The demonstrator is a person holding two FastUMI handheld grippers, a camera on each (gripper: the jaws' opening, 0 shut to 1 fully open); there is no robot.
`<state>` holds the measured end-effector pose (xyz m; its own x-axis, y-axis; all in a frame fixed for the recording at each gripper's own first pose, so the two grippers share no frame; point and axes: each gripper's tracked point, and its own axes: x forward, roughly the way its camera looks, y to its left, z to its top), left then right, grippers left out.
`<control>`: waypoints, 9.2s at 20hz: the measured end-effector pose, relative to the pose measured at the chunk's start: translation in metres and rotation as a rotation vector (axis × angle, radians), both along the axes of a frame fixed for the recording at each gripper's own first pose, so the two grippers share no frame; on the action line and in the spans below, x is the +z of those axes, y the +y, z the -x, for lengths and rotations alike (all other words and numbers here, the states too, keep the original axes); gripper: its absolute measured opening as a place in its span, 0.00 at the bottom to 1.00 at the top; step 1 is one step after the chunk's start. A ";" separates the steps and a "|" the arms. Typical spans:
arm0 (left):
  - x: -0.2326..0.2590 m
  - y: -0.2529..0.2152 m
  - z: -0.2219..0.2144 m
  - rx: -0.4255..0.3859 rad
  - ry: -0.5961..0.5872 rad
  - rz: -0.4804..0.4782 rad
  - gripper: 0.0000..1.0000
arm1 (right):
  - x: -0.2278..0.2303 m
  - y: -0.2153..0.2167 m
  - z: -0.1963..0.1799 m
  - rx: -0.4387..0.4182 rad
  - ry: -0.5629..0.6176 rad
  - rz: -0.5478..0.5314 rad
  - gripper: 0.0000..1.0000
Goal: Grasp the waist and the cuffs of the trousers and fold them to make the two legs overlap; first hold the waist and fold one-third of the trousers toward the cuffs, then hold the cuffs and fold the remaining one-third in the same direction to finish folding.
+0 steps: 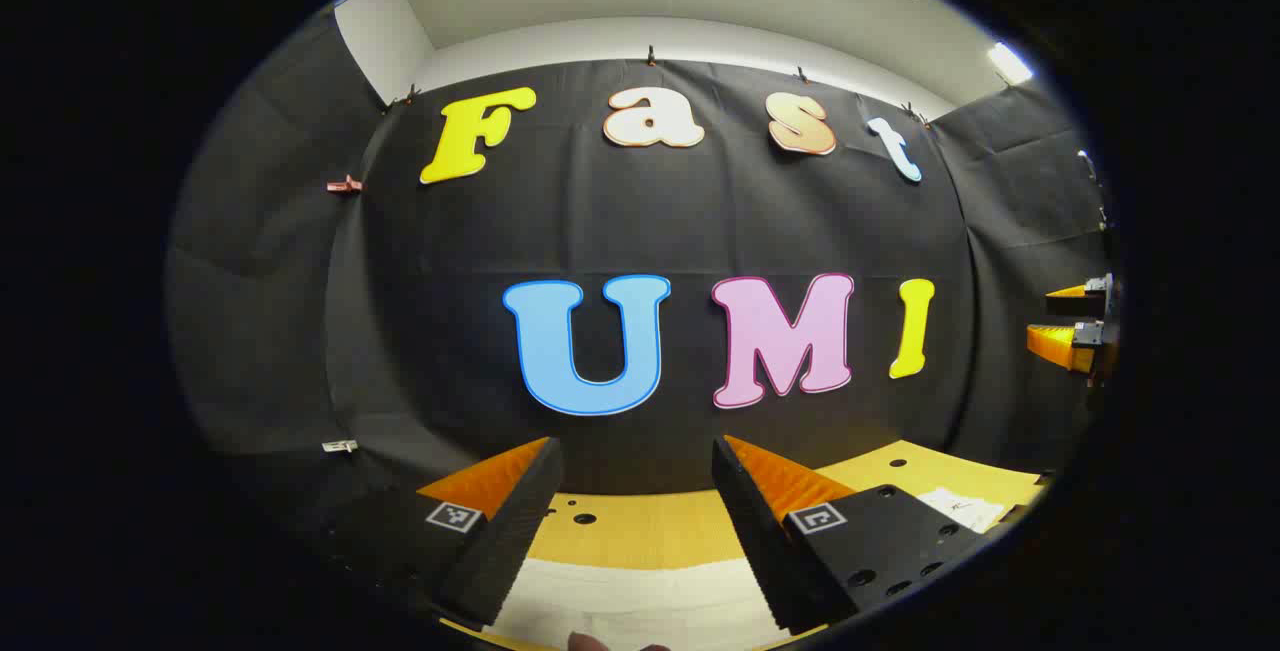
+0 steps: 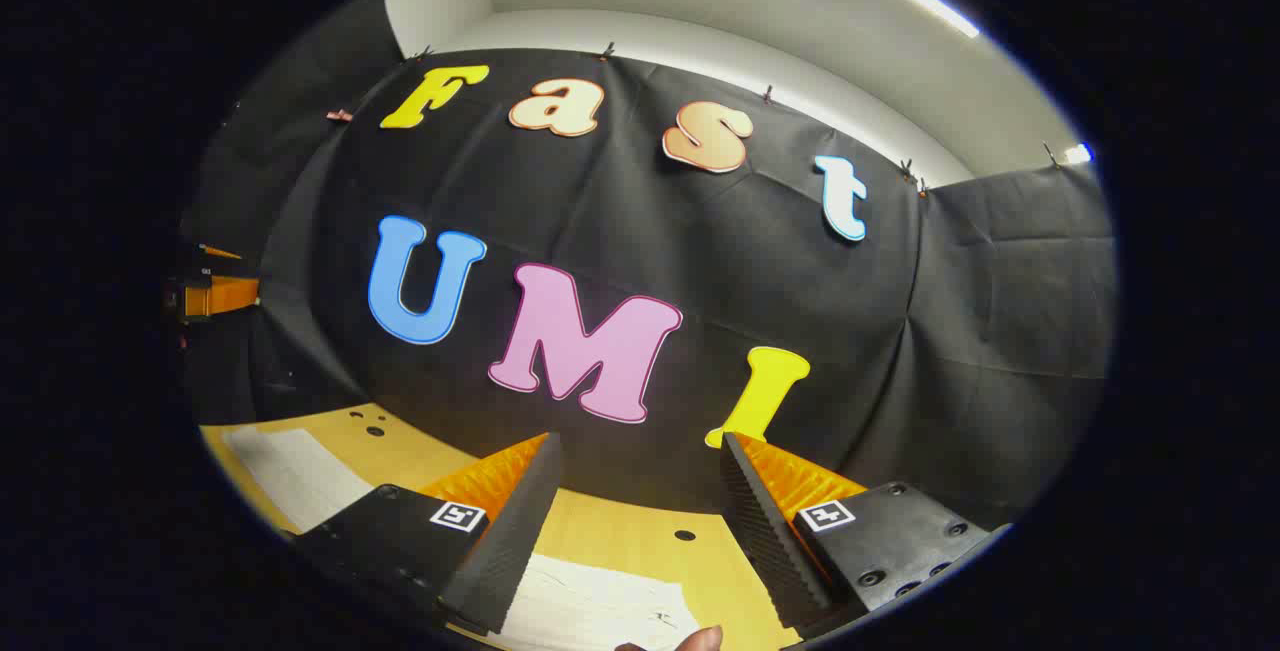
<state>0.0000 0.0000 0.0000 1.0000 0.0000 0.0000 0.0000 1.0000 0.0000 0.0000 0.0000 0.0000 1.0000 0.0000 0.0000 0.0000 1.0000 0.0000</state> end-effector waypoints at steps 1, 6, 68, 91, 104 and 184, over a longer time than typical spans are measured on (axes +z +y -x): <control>-0.010 0.003 0.001 0.001 0.013 0.001 0.95 | -0.005 0.004 0.002 0.003 0.012 0.013 0.97; -0.049 0.013 0.004 -0.003 0.063 -0.044 0.95 | -0.029 0.028 0.011 0.023 0.070 0.053 0.97; -0.468 0.105 0.000 -0.663 1.077 -1.229 0.07 | -0.435 -0.037 0.102 0.559 0.700 0.840 0.95; -0.472 0.105 0.003 -0.620 1.073 -1.216 0.06 | -0.495 -0.005 0.066 0.831 0.768 0.929 0.11; -0.460 0.107 -0.010 -0.585 1.051 -1.034 0.06 | -0.437 -0.017 0.024 0.616 0.751 0.778 0.11; -0.424 0.112 -0.041 -0.170 0.969 -0.353 0.98 | -0.456 0.019 -0.025 -0.132 0.957 -0.467 0.83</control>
